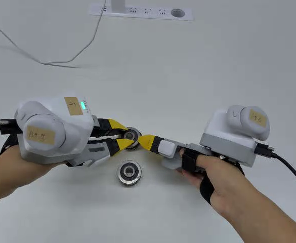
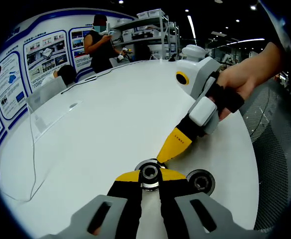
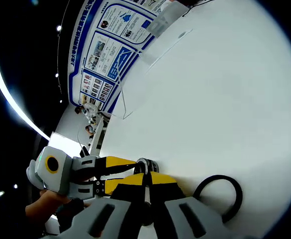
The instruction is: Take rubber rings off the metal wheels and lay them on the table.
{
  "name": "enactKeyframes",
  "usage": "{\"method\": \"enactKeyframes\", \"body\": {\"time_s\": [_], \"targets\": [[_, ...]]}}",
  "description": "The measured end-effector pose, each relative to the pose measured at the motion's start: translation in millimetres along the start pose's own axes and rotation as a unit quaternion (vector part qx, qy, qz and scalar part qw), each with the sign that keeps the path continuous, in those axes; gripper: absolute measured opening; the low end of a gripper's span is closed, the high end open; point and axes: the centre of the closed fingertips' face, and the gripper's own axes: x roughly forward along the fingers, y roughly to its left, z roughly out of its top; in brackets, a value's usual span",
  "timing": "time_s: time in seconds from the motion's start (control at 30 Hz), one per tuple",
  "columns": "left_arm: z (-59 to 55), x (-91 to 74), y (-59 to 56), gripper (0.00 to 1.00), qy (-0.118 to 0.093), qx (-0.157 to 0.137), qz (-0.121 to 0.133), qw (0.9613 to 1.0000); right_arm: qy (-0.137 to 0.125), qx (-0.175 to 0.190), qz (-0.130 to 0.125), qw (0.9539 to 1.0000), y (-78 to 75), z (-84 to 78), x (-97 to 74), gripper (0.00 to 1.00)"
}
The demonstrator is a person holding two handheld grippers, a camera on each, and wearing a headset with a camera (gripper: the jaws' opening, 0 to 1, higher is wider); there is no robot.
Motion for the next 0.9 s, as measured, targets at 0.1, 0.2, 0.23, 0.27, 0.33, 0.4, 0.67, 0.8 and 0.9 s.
{"method": "enactKeyframes", "body": {"time_s": [0.1, 0.2, 0.23, 0.27, 0.33, 0.4, 0.67, 0.8, 0.9], "targets": [[0.1, 0.0, -0.2, 0.12, 0.000, 0.001, 0.000, 1.0000, -0.003, 0.025, -0.003, 0.9997, 0.1, 1.1, -1.6, 0.02], [0.1, 0.1, -0.3, 0.12, 0.002, 0.002, 0.001, 1.0000, 0.001, 0.029, -0.009, 0.9995, -0.1, 1.1, -1.3, 0.02], [0.1, 0.1, -0.4, 0.12, 0.002, 0.002, 0.001, 1.0000, 0.001, 0.032, -0.012, 0.9994, -0.4, 1.0, -1.5, 0.01], [0.1, 0.1, -0.4, 0.12, 0.002, 0.001, 0.001, 1.0000, 0.002, 0.038, -0.014, 0.9992, -0.6, 0.8, -1.6, 0.01], [0.5, -0.2, -0.8, 0.12, 0.002, 0.001, 0.001, 1.0000, 0.001, 0.047, -0.015, 0.9988, -0.6, 0.7, -1.6, 0.01], [0.9, -0.5, -1.3, 0.12, 0.003, 0.001, 0.002, 1.0000, 0.001, 0.051, -0.015, 0.9986, -0.1, 0.9, -1.4, 0.01], [2.1, -1.4, -2.5, 0.12, 0.003, 0.000, 0.003, 1.0000, -0.005, 0.033, -0.025, 0.9991, 2.9, 1.5, -1.0, 0.00], [2.4, -1.7, -2.7, 0.12, 0.003, 0.001, 0.002, 1.0000, -0.004, 0.033, -0.021, 0.9992, 4.8, 1.3, -0.4, 0.00], [2.4, -1.9, -2.9, 0.12, 0.002, 0.000, 0.002, 1.0000, -0.003, 0.032, -0.017, 0.9993, 6.1, 0.9, -0.2, 0.00]]}}
